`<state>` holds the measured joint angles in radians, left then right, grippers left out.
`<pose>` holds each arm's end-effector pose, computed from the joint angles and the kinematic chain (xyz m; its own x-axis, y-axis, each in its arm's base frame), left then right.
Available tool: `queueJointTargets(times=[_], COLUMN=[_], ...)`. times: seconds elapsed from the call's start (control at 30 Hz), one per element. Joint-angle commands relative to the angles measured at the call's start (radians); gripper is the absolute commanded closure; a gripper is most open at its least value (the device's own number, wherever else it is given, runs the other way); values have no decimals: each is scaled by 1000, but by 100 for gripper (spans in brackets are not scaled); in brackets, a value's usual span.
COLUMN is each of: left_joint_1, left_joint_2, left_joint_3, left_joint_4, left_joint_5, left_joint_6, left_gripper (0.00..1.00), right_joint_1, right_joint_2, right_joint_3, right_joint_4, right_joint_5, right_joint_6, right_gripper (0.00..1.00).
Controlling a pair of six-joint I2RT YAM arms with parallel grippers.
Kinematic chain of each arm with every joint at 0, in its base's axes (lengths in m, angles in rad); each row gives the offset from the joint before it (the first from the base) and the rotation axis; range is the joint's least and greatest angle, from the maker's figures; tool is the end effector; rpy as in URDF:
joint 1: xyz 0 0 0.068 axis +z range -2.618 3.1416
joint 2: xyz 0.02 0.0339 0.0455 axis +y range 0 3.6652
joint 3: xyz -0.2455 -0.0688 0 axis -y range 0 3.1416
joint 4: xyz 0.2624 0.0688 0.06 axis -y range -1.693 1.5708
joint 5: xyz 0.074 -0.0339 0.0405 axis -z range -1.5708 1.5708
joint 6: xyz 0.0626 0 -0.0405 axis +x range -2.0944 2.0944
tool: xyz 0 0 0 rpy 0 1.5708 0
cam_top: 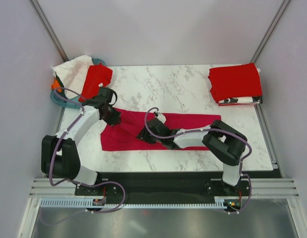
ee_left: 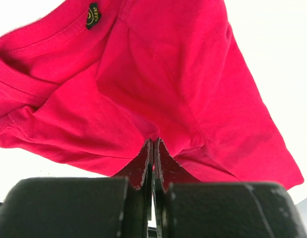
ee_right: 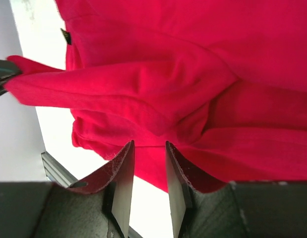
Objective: Fold and stack the t-shirts
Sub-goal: Fold the tshirt
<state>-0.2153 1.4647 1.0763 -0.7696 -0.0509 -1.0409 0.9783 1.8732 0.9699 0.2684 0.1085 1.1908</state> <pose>0.3078 -0.0640 0.1887 -0.6192 -0.7467 -0.2430 -0.6744 0.6642 -0.3226 0.2359 0.3383 0.0981 -0.8435 0.4002 -0.3583 0.0198 0.6896 0.7239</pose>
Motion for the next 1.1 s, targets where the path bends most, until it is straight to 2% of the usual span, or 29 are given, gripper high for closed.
queueJointTargets(times=[0.0,0.27,0.47,0.57,0.67,0.7,0.77,1.07], left_joint_1=[7,8,10,13,14,14,16,14], left_joint_2=[17,40,40,40,36,33,25,-35], left_joint_3=[43,47,48,47,40,36,28,-48], left_joint_4=[7,13,15,15,15,13,15,15], left_joint_5=[-20,-18,-17,-15,-10,-7,-7,20], left_joint_6=[50,65,73,76,78,78,78,62], left_gripper=[98,98,98,98,98,98,98,98], right_joint_1=[2,2,2,0,0,0,0,-26], right_joint_2=[21,55,78,72,49,41,18,-74], right_joint_3=[38,61,92,102,107,110,118,122], right_joint_4=[-12,-29,-38,-49,-64,-81,-119,-267], right_joint_5=[49,80,83,91,100,106,114,4], right_joint_6=[38,52,53,50,38,18,4,-55], right_gripper=[61,58,62,70,85,93,99,100])
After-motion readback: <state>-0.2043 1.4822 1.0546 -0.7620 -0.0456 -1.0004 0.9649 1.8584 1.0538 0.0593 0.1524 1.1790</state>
